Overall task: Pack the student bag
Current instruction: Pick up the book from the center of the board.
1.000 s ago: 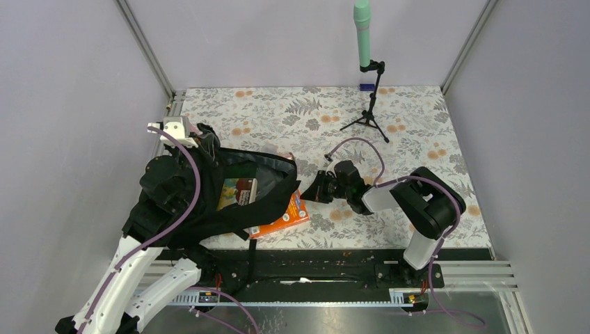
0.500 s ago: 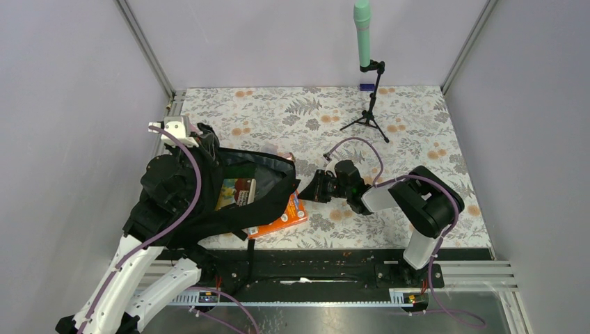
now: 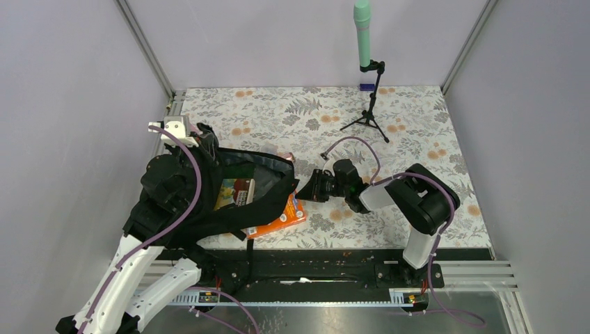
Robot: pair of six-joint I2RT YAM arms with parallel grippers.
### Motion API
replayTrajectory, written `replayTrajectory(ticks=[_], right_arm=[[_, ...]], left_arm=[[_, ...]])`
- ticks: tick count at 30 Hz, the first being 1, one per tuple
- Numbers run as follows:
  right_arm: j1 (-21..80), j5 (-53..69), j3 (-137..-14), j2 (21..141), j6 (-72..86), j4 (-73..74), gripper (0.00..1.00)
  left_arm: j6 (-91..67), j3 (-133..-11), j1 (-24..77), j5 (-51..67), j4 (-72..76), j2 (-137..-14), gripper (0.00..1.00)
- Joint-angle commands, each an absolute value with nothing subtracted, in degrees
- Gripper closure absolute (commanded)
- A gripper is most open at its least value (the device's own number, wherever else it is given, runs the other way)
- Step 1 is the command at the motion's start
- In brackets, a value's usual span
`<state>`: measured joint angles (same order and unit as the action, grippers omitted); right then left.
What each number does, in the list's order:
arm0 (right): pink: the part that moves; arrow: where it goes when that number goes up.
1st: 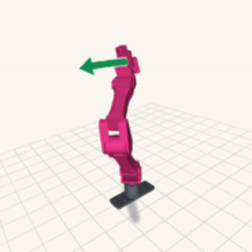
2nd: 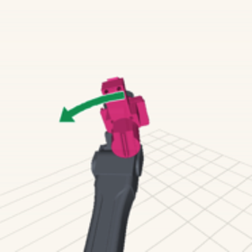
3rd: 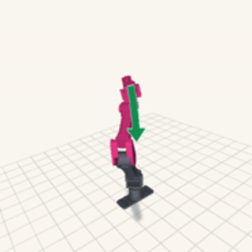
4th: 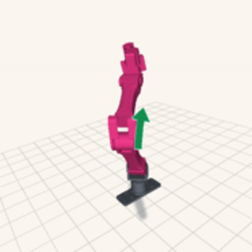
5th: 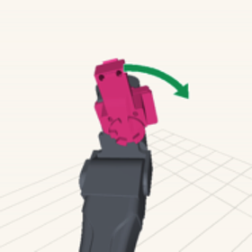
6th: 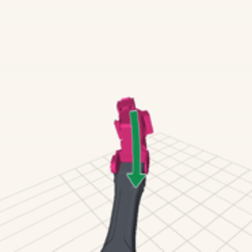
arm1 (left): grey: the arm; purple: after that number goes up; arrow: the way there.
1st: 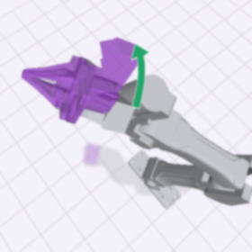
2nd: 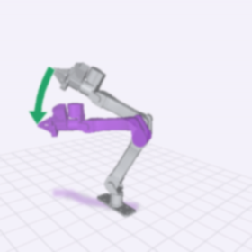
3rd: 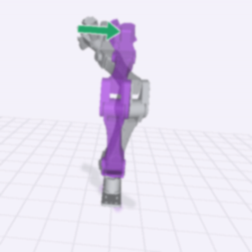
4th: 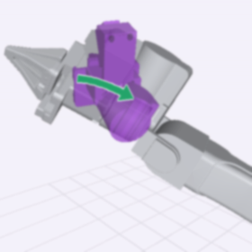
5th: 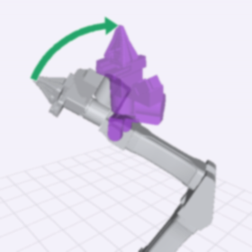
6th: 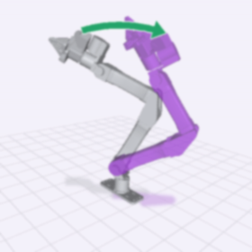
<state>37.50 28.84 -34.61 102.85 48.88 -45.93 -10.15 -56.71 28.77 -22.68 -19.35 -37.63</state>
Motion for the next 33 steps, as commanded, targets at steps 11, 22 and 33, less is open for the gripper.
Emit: replayTrajectory(ticks=[11, 22, 33], right_arm=[[40.3, 31.7, -39.2, 105.7, 48.8, -48.8, 0.75], [37.9, 21.4, -30.5, 93.2, 48.4, -45.5, 1.00], [31.8, 8.2, -27.2, 62.1, 36.3, -13.3, 1.00]], left_arm=[[-12.0, -58.8, 28.5, -20.0, -5.5, -37.0, 1.00], [-11.3, -58.0, 28.5, -19.8, -5.8, -36.0, 1.00], [-9.5, -55.7, 28.5, -15.3, -8.1, -35.5, 1.00]])
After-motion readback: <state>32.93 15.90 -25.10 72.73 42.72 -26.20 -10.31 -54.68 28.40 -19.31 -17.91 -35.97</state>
